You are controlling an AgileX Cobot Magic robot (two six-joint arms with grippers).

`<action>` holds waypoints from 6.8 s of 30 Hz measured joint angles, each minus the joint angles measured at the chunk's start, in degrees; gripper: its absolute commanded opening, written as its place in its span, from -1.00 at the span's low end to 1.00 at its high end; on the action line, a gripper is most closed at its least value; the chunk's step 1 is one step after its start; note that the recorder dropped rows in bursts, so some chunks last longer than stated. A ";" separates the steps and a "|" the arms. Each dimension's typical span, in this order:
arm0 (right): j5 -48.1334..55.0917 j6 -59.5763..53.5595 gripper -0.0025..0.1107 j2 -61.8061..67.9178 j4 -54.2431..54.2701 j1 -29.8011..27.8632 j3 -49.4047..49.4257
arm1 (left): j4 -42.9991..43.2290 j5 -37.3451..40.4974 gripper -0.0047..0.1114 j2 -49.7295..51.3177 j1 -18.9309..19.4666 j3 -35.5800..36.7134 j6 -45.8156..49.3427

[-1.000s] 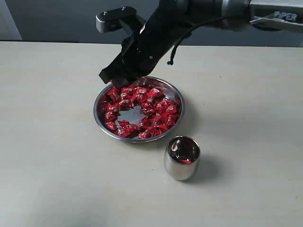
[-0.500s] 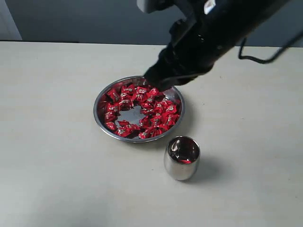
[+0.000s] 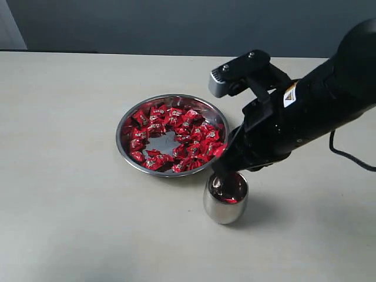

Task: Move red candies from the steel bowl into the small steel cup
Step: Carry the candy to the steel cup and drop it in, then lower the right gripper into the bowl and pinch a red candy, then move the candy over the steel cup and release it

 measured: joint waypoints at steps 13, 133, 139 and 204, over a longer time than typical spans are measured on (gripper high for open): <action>1.59 0.03 -0.97 3.76 1.02 0.00 0.18 | 0.00 0.00 -0.91 0.00 0.00 0.00 0.00; -6.53 -16.62 -0.19 47.69 17.69 0.08 -34.81 | 0.00 0.00 -0.91 0.00 0.00 0.00 0.00; -6.64 -16.62 -0.44 47.97 17.59 0.08 -34.81 | 0.00 0.00 -0.91 0.00 0.00 0.00 0.00; -3.86 -5.34 -0.42 7.45 2.96 0.08 3.56 | 0.00 0.00 -0.91 0.00 0.00 0.00 0.00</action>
